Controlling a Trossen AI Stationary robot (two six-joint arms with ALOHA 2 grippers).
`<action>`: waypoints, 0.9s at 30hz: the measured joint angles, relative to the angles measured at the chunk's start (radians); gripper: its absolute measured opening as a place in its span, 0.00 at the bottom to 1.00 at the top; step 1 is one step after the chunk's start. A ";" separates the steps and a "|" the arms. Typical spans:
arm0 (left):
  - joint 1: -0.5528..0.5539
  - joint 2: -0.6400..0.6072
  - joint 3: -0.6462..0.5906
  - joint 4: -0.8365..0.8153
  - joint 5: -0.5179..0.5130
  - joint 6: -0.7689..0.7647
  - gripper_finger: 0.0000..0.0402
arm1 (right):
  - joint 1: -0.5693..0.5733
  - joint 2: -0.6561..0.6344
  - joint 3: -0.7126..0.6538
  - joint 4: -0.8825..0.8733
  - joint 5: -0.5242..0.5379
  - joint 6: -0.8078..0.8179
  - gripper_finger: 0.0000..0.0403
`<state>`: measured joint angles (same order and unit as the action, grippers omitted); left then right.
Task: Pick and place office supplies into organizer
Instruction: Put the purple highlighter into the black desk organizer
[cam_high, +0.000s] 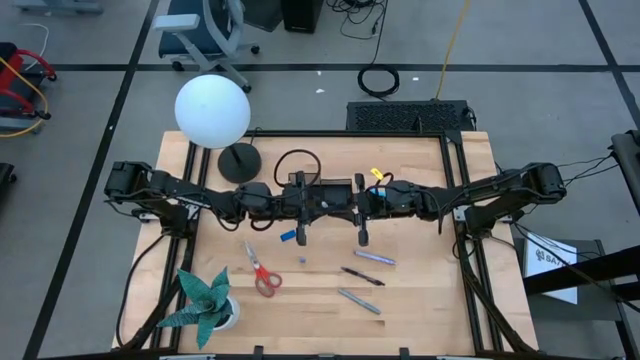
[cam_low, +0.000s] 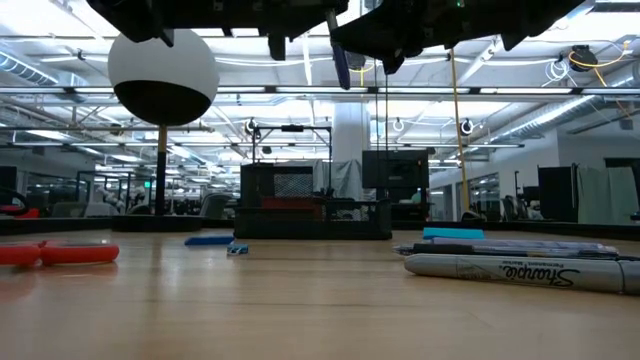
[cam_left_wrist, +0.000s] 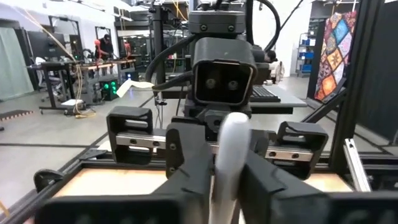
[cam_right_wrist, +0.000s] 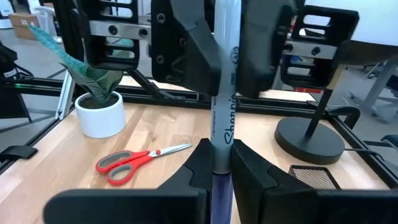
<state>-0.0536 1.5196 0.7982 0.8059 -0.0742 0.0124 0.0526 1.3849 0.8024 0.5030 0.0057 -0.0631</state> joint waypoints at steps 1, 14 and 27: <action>0.000 0.000 0.000 0.000 0.001 0.010 0.10 | 0.000 0.000 0.000 0.000 0.001 0.001 0.06; -0.001 0.000 0.000 -0.027 -0.019 0.021 0.10 | 0.002 -0.001 0.000 -0.001 0.043 -0.007 0.18; -0.001 -0.025 -0.001 -0.048 -0.019 -0.086 0.10 | 0.002 -0.076 0.000 -0.150 0.049 -0.091 0.20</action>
<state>-0.0544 1.4944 0.7968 0.7577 -0.0932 -0.0737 0.0547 1.3092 0.8028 0.3533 0.0547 -0.1543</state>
